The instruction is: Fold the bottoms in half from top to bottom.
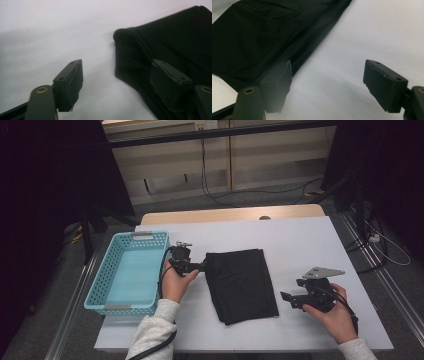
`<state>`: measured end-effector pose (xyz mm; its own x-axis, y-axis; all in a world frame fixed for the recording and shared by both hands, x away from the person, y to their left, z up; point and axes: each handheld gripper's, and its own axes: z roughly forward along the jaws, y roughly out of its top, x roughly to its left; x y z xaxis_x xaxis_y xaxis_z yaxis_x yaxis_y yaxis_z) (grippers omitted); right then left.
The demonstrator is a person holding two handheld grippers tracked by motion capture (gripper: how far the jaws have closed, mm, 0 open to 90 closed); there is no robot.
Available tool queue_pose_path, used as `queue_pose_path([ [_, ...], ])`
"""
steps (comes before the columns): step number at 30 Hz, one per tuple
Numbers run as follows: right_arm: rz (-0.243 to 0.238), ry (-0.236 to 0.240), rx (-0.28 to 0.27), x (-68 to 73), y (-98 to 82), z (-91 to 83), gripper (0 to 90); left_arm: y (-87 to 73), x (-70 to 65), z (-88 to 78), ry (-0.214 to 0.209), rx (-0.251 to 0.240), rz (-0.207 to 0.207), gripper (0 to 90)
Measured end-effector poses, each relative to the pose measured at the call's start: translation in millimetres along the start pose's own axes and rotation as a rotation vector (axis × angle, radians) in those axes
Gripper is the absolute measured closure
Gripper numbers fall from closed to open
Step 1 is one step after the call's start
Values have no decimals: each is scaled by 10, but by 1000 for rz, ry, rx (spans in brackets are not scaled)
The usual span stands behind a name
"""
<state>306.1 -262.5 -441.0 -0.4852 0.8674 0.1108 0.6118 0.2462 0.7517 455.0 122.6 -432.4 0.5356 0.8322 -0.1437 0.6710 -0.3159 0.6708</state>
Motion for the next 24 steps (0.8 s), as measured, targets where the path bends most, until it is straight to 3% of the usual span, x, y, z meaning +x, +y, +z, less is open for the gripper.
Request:
queue_pose_path([
  [7,23,2,-16,52,1,45,219,-70,-30,-39,-11,3,23,203],
  [20,5,7,-26,141,30,93,212,-109,-44,-117,-37,-14,41,167],
  [24,-4,7,-28,183,48,118,211,-100,-81,-134,-51,-17,63,162],
])
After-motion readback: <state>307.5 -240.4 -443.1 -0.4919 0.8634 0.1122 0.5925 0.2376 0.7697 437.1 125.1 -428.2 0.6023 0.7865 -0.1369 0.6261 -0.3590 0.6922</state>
